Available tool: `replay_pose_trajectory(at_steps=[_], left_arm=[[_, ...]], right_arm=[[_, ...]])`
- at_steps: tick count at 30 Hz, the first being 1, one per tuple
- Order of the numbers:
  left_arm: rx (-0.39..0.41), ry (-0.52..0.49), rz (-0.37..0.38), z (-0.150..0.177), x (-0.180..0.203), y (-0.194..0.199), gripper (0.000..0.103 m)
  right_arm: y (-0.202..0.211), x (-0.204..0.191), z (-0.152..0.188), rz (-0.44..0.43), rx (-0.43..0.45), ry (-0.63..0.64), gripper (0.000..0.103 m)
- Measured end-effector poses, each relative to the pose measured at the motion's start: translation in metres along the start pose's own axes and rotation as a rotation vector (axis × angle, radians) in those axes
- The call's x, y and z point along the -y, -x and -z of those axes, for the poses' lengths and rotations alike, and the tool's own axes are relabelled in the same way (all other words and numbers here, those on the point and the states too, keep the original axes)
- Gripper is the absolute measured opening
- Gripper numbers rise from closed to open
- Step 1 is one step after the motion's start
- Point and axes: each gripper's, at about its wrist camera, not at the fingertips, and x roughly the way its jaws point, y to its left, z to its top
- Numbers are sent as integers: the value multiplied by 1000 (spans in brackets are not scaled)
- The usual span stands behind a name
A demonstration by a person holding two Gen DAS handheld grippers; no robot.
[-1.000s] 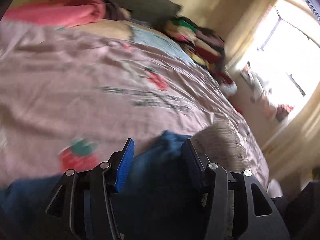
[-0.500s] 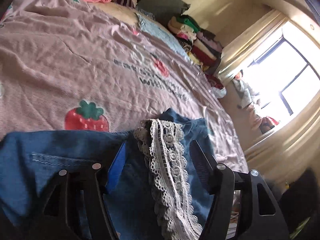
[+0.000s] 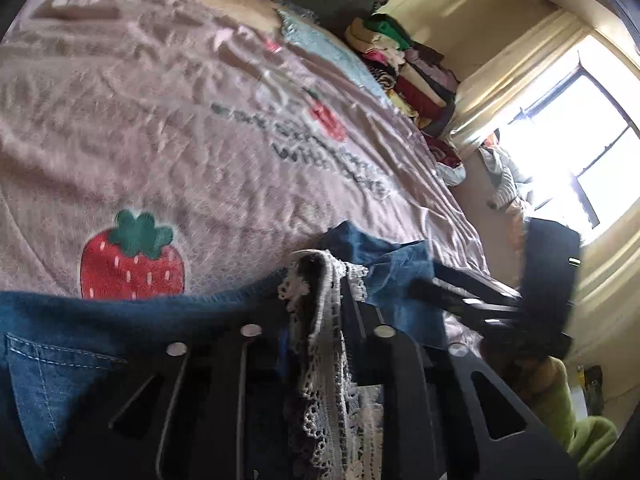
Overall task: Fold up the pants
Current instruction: 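Fold the lace-trimmed leg over the other leg with the right gripper and release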
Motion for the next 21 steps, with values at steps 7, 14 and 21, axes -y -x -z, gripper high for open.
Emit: replay_pose_trajectory(at_steps=[7,14,21], left_arm=[[52,-106,-134,-8,16,10,15],[22,-93,-206,0,0,2,32],[86,-223,-281,19,26,44,55]], right_arm=[[-3,-22,-8,122,70,97,26],[-9,-14,-1,201,66,102,45],[48,-34,28,135,169,122,66]])
